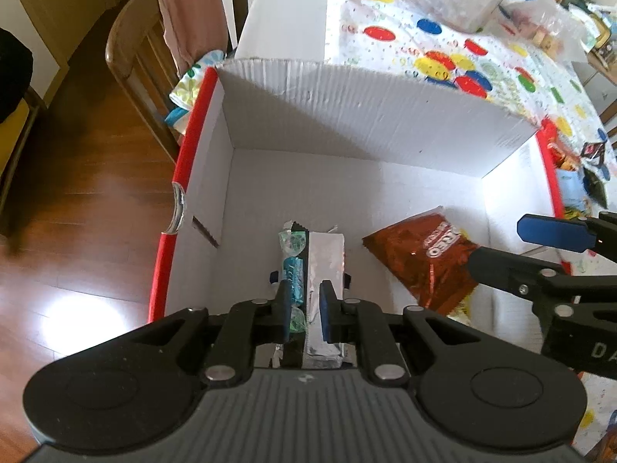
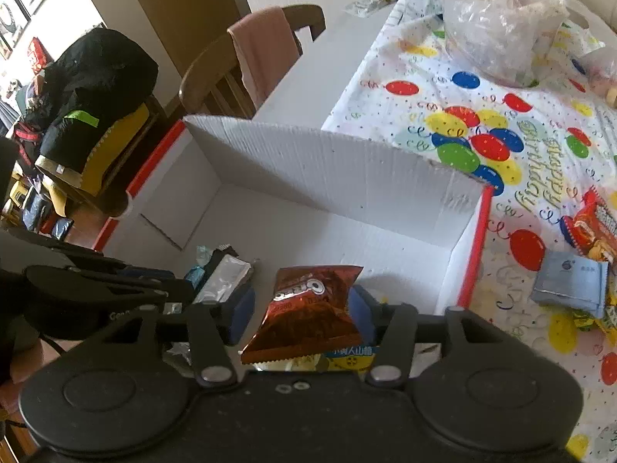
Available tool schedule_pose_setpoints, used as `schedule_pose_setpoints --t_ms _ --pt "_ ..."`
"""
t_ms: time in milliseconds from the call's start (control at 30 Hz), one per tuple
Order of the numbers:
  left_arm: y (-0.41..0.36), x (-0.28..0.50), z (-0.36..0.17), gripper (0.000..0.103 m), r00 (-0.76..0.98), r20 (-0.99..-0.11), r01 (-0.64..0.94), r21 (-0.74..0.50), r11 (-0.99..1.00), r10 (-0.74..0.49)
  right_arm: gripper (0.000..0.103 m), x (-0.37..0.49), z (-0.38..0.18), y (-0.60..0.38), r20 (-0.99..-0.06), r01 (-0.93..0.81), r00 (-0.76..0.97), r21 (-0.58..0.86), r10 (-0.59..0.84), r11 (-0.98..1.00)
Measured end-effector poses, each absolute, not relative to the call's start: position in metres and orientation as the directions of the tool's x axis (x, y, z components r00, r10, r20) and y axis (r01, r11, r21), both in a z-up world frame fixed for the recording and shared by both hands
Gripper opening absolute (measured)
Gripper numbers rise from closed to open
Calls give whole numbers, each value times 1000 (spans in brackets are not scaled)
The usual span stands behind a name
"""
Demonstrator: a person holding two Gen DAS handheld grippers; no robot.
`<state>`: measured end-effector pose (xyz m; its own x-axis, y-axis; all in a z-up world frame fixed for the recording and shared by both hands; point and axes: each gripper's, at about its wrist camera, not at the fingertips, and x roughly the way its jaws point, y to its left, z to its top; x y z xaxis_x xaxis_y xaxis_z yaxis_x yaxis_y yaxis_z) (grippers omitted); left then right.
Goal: Organize snacks
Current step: 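Carry the candy and Oreo packet over the white box and open both tools, then withdraw both tools from the box back toward the snacks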
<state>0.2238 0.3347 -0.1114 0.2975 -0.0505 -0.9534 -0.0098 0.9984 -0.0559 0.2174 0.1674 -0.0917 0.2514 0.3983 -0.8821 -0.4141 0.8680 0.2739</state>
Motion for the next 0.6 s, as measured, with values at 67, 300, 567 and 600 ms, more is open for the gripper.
schedule_pose_setpoints --t_ms 67,300,567,600 --pt "333 219 -105 23 316 -947 -9 -58 998 -52 58 215 -85 164 -875 -416 263 276 406 866" --pt "321 202 -80 26 379 -922 23 -83 996 -86 63 204 -60 147 -848 -412 308 290 432 864" --pt "295 185 -56 58 454 -883 73 -97 993 -120 73 185 -31 123 -811 -417 359 303 462 857" --pt "291 184 -53 58 458 -880 83 -101 991 -128 76 183 -28 120 -806 -417 366 304 465 857"
